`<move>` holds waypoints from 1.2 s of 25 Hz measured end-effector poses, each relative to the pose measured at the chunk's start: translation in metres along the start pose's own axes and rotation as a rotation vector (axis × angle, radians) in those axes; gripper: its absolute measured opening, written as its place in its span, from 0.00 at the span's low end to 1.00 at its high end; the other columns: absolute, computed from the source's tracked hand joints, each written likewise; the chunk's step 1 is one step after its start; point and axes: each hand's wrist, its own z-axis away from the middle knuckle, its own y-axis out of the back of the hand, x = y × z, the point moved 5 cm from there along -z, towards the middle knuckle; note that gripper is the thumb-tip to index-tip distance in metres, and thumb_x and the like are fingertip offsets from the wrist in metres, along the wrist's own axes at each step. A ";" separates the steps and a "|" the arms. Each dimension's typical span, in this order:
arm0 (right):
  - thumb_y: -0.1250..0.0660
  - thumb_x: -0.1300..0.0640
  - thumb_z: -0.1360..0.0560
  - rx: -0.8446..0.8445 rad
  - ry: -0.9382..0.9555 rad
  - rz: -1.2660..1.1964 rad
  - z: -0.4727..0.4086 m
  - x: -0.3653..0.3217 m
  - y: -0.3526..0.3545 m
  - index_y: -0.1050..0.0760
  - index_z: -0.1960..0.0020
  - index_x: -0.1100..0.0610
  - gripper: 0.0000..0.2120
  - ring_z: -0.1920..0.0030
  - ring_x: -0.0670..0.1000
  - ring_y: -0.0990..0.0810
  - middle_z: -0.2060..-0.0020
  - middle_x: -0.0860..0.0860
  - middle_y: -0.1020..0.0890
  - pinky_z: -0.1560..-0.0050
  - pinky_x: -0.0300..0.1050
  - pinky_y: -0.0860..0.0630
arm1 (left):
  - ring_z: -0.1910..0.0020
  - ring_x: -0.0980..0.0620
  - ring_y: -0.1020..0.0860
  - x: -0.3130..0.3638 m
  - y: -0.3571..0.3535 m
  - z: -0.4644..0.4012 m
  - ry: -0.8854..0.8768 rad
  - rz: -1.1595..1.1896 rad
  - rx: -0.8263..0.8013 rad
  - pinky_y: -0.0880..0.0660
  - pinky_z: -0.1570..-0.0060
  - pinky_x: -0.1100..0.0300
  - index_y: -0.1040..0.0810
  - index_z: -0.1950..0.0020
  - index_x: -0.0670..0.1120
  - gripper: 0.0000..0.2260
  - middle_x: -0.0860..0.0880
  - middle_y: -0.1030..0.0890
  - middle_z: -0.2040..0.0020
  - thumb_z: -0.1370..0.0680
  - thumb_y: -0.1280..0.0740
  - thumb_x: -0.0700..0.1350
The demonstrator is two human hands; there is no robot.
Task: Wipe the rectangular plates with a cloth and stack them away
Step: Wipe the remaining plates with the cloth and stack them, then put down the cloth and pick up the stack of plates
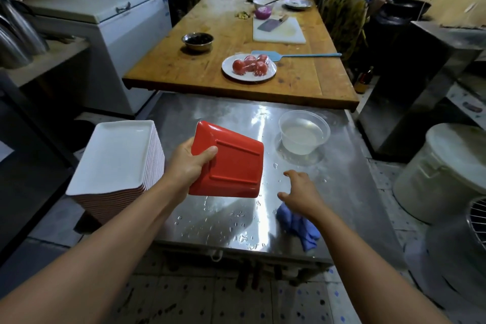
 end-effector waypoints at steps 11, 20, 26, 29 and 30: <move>0.34 0.52 0.25 0.082 0.324 0.005 0.000 -0.126 0.049 0.41 0.28 0.55 0.30 0.33 0.58 0.33 0.29 0.57 0.39 0.36 0.49 0.33 | 0.58 0.56 0.20 0.075 0.061 0.021 -0.352 -0.174 0.138 0.24 0.52 0.58 0.23 0.54 0.56 0.10 0.55 0.18 0.58 0.25 0.30 0.40; 0.36 0.57 0.24 0.091 0.552 -0.101 0.008 -0.230 0.033 0.35 0.31 0.57 0.22 0.38 0.57 0.27 0.33 0.59 0.33 0.40 0.45 0.32 | 0.62 0.47 0.22 0.091 0.134 0.054 -0.549 -0.814 0.389 0.24 0.62 0.51 0.22 0.51 0.49 0.06 0.51 0.20 0.63 0.26 0.30 0.48; 0.43 0.61 0.21 0.095 0.564 -0.235 0.012 -0.272 0.012 0.32 0.34 0.60 0.16 0.39 0.56 0.26 0.36 0.59 0.27 0.42 0.47 0.28 | 0.65 0.43 0.20 0.074 0.159 0.062 -0.785 -1.218 0.365 0.27 0.74 0.57 0.20 0.54 0.43 0.12 0.46 0.18 0.62 0.34 0.23 0.40; 0.44 0.62 0.21 0.095 0.510 -0.269 0.011 -0.280 -0.004 0.31 0.35 0.61 0.15 0.39 0.56 0.26 0.38 0.59 0.25 0.41 0.48 0.29 | 0.68 0.46 0.21 0.056 0.168 0.052 -0.804 -1.333 0.276 0.30 0.81 0.59 0.19 0.58 0.44 0.06 0.47 0.21 0.66 0.33 0.26 0.38; 0.45 0.62 0.21 0.098 0.478 -0.281 0.011 -0.282 -0.009 0.31 0.36 0.61 0.15 0.40 0.57 0.26 0.39 0.60 0.25 0.43 0.49 0.28 | 0.69 0.47 0.22 0.050 0.171 0.049 -0.832 -1.369 0.248 0.31 0.82 0.61 0.19 0.60 0.45 0.03 0.48 0.22 0.68 0.31 0.31 0.38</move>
